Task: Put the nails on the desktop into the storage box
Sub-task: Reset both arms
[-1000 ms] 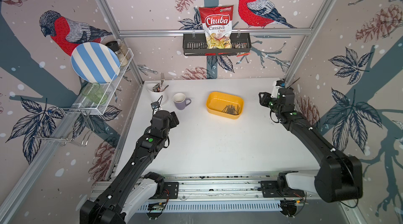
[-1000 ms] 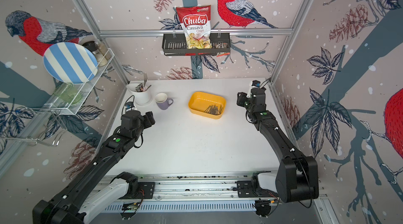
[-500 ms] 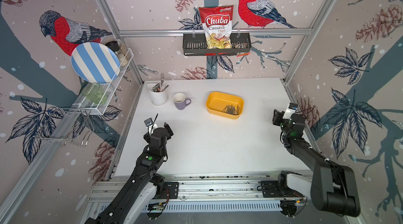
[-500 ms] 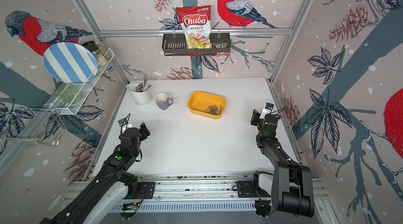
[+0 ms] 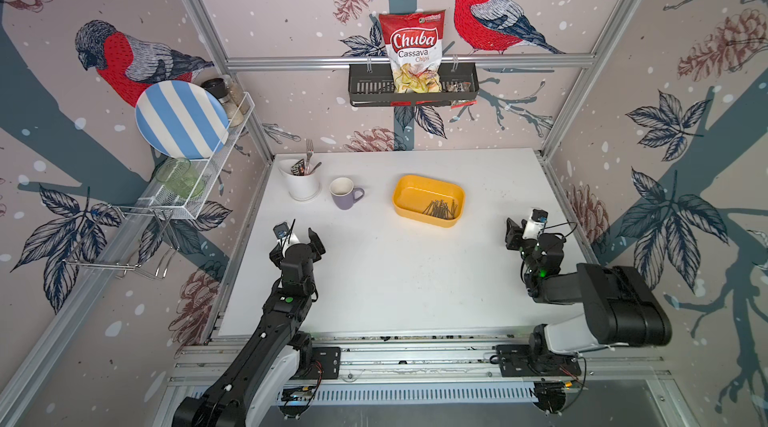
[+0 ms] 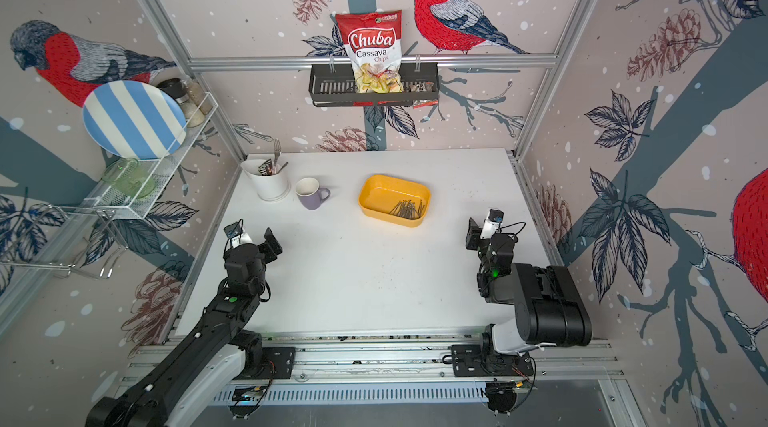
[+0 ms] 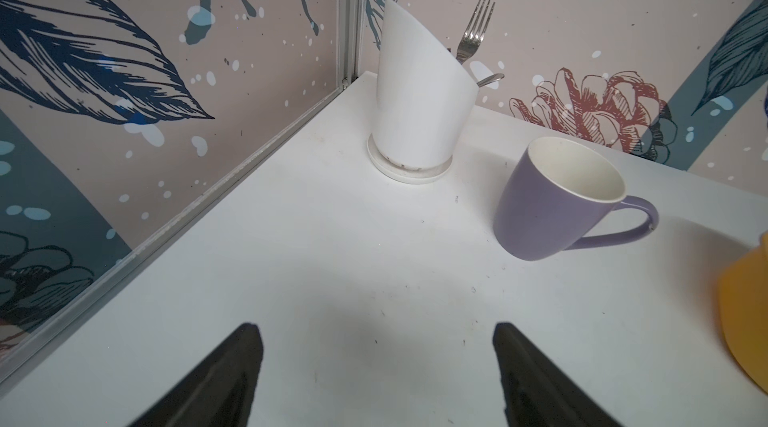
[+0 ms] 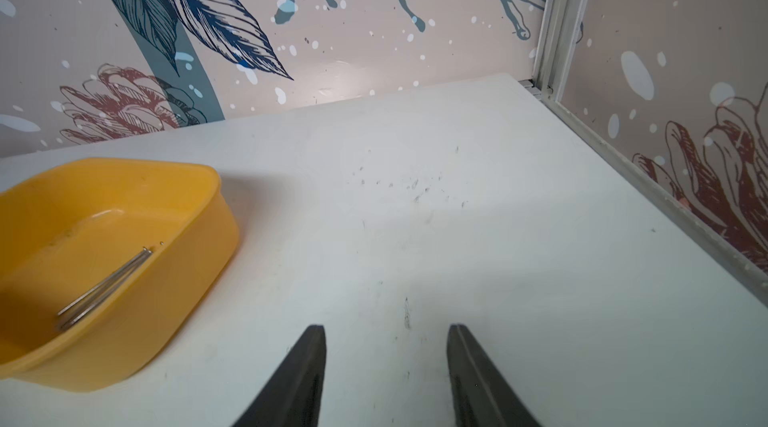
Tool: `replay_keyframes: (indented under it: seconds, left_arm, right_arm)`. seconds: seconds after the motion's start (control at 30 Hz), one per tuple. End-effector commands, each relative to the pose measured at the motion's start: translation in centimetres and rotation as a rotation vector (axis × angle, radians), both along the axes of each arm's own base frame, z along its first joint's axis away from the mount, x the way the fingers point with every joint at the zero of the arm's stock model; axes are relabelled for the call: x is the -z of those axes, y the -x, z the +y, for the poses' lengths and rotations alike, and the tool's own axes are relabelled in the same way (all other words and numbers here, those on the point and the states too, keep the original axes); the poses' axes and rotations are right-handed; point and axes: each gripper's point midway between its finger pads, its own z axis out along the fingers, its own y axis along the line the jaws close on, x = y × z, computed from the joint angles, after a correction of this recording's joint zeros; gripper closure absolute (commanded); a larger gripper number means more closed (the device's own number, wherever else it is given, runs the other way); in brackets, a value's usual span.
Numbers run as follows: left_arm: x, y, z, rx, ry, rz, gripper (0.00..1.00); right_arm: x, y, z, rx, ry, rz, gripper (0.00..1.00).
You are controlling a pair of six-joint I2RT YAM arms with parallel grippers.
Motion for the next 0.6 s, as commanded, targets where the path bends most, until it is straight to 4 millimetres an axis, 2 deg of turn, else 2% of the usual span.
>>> replay_keyframes:
  seconds: [0.0, 0.1, 0.13, 0.17, 0.43, 0.57]
  left_arm:
    - [-1.7, -1.7, 0.0, 0.031, -0.018, -0.093, 0.11]
    - [-1.5, -2.9, 0.2, 0.045, -0.062, -0.089, 0.11]
    - [-1.5, -3.4, 0.2, 0.058, -0.079, -0.091, 0.11]
    - [-1.3, -3.8, 0.2, 0.069, -0.097, -0.083, 0.11]
    - [0.9, -6.7, -0.8, 0.176, -0.156, -0.030, 0.11]
    - [0.5, -7.3, -0.9, 0.195, -0.173, -0.052, 0.11]
  right_arm:
    - [-3.2, -1.2, -0.8, 0.043, 0.042, -0.108, 0.46]
    - [-3.7, -1.0, -0.8, 0.045, 0.042, -0.149, 0.33]
    - [-3.5, -1.2, -0.8, 0.045, 0.042, -0.125, 0.09]
    - [-3.4, -1.3, -0.8, 0.043, 0.040, -0.119, 0.00]
    - [-3.4, -1.3, -0.8, 0.043, 0.040, -0.121, 0.00]
    - [-3.5, -1.3, -0.8, 0.043, 0.040, -0.122, 0.00]
